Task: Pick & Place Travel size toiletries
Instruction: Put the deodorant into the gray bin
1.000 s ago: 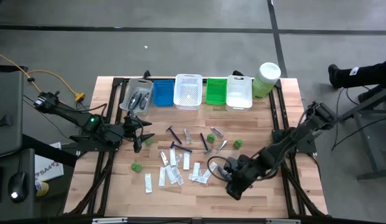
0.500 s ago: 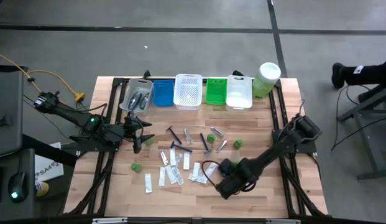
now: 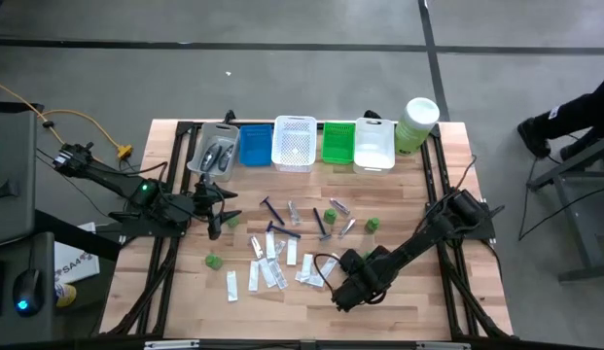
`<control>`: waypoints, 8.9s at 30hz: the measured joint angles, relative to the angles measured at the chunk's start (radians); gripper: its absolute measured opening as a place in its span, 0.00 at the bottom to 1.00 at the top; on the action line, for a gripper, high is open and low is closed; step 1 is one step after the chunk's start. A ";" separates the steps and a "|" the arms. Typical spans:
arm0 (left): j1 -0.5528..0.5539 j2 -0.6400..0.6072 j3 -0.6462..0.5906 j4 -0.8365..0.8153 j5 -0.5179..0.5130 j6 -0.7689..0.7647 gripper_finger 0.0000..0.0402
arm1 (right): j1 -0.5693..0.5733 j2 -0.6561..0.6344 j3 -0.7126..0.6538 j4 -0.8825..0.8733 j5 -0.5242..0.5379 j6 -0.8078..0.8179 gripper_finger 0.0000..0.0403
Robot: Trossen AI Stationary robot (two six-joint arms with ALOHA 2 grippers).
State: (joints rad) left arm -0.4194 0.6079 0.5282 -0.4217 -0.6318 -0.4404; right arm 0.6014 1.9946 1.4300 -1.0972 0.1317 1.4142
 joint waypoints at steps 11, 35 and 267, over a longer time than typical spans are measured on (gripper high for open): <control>0.000 0.000 0.000 0.001 0.016 0.018 0.62 | -0.018 0.047 -0.005 0.056 0.010 -0.008 0.71; 0.000 0.000 -0.001 -0.017 0.028 0.017 0.62 | -0.046 0.049 -0.024 0.107 -0.057 -0.066 0.54; 0.707 0.258 -0.298 0.905 -0.450 0.255 0.47 | -0.625 -0.114 -0.098 1.335 0.079 -1.436 0.78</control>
State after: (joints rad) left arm 0.2878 0.8658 0.2299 0.4828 -1.0818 -0.1851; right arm -0.0233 1.8801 1.3323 0.2381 0.2110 -0.0223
